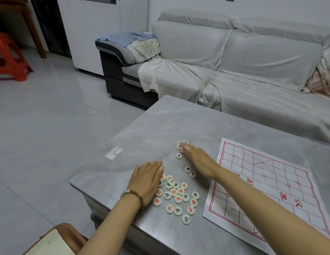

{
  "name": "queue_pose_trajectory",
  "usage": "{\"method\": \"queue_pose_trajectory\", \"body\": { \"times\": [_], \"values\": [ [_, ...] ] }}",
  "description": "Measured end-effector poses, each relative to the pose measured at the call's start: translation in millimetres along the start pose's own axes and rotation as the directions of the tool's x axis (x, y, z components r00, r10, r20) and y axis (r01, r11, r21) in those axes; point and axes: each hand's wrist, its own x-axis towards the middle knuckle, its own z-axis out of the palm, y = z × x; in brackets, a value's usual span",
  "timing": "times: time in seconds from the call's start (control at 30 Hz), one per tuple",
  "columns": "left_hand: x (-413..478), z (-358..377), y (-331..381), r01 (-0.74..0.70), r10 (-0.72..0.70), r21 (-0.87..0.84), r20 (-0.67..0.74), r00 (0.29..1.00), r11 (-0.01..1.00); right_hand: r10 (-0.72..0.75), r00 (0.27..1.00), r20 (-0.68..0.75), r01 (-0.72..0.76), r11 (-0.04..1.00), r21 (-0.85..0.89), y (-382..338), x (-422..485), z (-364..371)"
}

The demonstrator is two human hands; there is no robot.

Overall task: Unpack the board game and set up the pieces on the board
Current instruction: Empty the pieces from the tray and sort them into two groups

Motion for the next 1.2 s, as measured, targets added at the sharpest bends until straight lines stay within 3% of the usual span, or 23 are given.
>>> {"method": "queue_pose_trajectory", "body": {
  "times": [0.13, 0.27, 0.53, 0.6, 0.7, 0.83, 1.03, 1.2],
  "values": [
    [-2.2, 1.0, 2.6, -0.002, 0.002, -0.002, -0.012, 1.000, 1.000, -0.064, 0.998, 0.000, 0.064, 0.998, 0.003, 5.1, -43.7, 2.0],
    [-5.4, -0.3, 4.4, 0.007, -0.008, -0.015, -0.026, 1.000, 1.000, -0.105, 0.994, 0.038, 0.110, 0.982, -0.157, 8.0, -50.5, 3.7],
    [-1.0, 0.5, -2.5, 0.004, -0.004, -0.011, -0.032, 0.999, 1.000, 0.038, 0.996, 0.085, -0.007, 0.945, -0.328, 0.8, 8.6, 9.8],
    [-2.2, 0.6, -4.6, -0.004, 0.003, -0.019, -0.025, 1.000, 1.000, 0.068, 0.996, 0.059, -0.050, 0.964, -0.261, 1.1, 17.4, 11.6],
    [-6.4, -3.2, -7.0, -0.022, 0.020, -0.060, -0.030, 0.999, 0.998, 0.055, 0.997, -0.058, -0.055, 0.998, 0.001, -0.1, 3.9, 9.9],
    [-11.7, -8.3, -8.1, -0.029, 0.014, -0.212, -0.068, 0.998, 0.977, 0.116, 0.991, -0.071, -0.087, 0.941, 0.327, 3.0, -44.8, 11.2],
    [-19.3, -9.5, -11.2, 0.003, -0.042, -0.468, -0.073, 0.996, 0.884, 0.120, 0.993, 0.011, -0.118, 0.943, 0.312, 1.4, -92.1, 20.6],
    [-29.0, -15.8, -14.5, 0.015, -0.061, -0.446, -0.087, 0.994, 0.895, 0.035, 0.999, 0.032, -0.041, 0.982, 0.187, -13.2, -99.0, 26.6]
  ]
}}
